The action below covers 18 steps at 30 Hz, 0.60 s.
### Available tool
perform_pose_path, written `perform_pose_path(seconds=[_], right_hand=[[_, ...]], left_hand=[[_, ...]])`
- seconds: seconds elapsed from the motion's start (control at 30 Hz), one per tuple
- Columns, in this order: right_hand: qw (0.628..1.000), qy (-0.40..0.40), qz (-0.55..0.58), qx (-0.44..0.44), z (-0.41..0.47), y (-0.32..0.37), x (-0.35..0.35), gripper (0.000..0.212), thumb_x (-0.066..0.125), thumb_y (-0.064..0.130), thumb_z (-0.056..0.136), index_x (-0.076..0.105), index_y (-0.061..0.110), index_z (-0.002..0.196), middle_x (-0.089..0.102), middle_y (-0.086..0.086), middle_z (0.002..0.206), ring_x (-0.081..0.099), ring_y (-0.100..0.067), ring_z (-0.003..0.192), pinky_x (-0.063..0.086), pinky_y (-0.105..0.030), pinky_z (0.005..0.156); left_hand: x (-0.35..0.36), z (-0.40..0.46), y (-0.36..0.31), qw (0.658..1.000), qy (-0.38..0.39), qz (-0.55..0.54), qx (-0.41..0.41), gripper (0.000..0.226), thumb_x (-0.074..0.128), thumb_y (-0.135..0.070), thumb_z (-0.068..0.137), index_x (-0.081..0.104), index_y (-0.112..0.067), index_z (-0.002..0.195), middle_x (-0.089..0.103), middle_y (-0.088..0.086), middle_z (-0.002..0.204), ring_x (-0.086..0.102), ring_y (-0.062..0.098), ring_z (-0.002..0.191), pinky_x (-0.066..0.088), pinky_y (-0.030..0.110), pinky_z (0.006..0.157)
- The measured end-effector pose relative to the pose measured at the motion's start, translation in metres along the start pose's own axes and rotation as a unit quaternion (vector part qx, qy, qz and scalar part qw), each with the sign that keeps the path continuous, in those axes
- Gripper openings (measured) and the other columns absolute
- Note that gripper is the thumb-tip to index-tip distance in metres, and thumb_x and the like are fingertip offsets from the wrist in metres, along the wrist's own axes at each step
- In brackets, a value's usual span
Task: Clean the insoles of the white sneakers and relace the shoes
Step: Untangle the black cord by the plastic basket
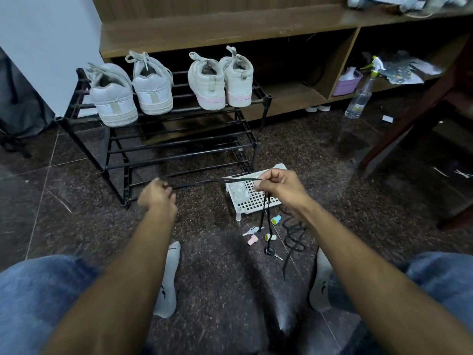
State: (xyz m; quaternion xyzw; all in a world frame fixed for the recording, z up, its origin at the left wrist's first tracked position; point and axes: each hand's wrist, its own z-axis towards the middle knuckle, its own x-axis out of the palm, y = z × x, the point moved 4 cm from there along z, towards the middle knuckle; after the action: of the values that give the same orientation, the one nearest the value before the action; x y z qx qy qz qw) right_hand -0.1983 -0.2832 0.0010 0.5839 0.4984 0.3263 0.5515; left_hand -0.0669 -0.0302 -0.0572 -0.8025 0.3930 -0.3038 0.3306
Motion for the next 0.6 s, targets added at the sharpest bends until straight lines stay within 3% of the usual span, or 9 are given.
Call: perform_pose_path(seconds=[0.13, 0.23, 0.3, 0.37, 0.47, 0.57, 0.6], right_hand=[[1.000, 0.021, -0.002, -0.020, 0.002, 0.013, 0.001, 0.006, 0.071, 0.001, 0.082, 0.067, 0.005, 0.082, 0.065, -0.010, 0.078, 0.056, -0.011, 0.065, 0.049, -0.023, 0.067], [0.999, 0.039, -0.011, -0.026, 0.002, 0.021, 0.010, 0.005, 0.071, 0.001, 0.083, 0.067, 0.001, 0.086, 0.062, -0.009, 0.075, 0.054, -0.012, 0.065, 0.047, -0.021, 0.063], [0.998, 0.057, -0.012, -0.033, 0.001, 0.026, 0.019, 0.004, 0.071, 0.001, 0.084, 0.067, 0.004, 0.085, 0.062, -0.004, 0.072, 0.054, -0.009, 0.064, 0.046, -0.017, 0.061], [0.997, 0.067, -0.002, -0.047, 0.002, 0.032, 0.028, 0.007, 0.070, 0.000, 0.084, 0.067, 0.005, 0.083, 0.062, -0.003, 0.070, 0.054, -0.007, 0.061, 0.046, -0.017, 0.060], [0.996, 0.060, 0.024, -0.060, 0.004, 0.042, 0.034, 0.009, 0.069, -0.003, 0.083, 0.065, 0.005, 0.080, 0.061, -0.006, 0.068, 0.055, -0.008, 0.057, 0.046, -0.019, 0.057], [0.997, 0.022, 0.039, -0.063, 0.008, 0.048, 0.025, 0.010, 0.071, 0.002, 0.082, 0.066, 0.009, 0.078, 0.063, -0.006, 0.073, 0.057, -0.007, 0.060, 0.047, -0.019, 0.056], [0.997, 0.005, 0.053, -0.059, 0.009, 0.047, 0.019, 0.010, 0.071, 0.003, 0.083, 0.066, 0.010, 0.079, 0.065, -0.007, 0.076, 0.060, -0.009, 0.067, 0.050, -0.020, 0.060]], left_hand=[[-0.021, 0.001, 0.057, 0.982, 0.049, 0.147, -0.106, 0.033, 0.046, -0.002, 0.093, 0.057, -0.007, 0.124, 0.055, 0.008, 0.131, 0.055, 0.021, 0.117, 0.043, 0.039, 0.092], [-0.006, -0.025, 0.074, 0.949, 0.171, 0.263, -0.023, 0.048, 0.054, 0.005, 0.083, 0.057, -0.016, 0.126, 0.055, 0.002, 0.134, 0.051, 0.020, 0.119, 0.041, 0.041, 0.096], [0.015, -0.048, 0.078, 0.919, 0.282, 0.272, 0.044, 0.068, 0.057, 0.011, 0.079, 0.049, -0.022, 0.138, 0.053, -0.003, 0.137, 0.051, 0.016, 0.121, 0.041, 0.042, 0.104], [0.037, -0.069, 0.082, 0.873, 0.387, 0.283, 0.094, 0.073, 0.064, 0.009, 0.072, 0.049, -0.023, 0.137, 0.057, -0.005, 0.131, 0.052, 0.015, 0.120, 0.045, 0.043, 0.103], [0.058, -0.092, 0.087, 0.824, 0.467, 0.294, 0.124, 0.042, 0.069, 0.001, 0.072, 0.064, -0.020, 0.107, 0.069, -0.002, 0.102, 0.061, 0.018, 0.100, 0.051, 0.036, 0.089], [0.064, -0.103, 0.087, 0.814, 0.488, 0.289, 0.126, 0.008, 0.067, -0.015, 0.087, 0.070, -0.022, 0.085, 0.073, -0.003, 0.090, 0.063, 0.005, 0.083, 0.044, 0.031, 0.079], [0.062, -0.101, 0.088, 0.816, 0.487, 0.290, 0.115, 0.013, 0.063, -0.020, 0.092, 0.069, -0.021, 0.080, 0.072, -0.003, 0.083, 0.063, 0.003, 0.077, 0.041, 0.033, 0.081]])
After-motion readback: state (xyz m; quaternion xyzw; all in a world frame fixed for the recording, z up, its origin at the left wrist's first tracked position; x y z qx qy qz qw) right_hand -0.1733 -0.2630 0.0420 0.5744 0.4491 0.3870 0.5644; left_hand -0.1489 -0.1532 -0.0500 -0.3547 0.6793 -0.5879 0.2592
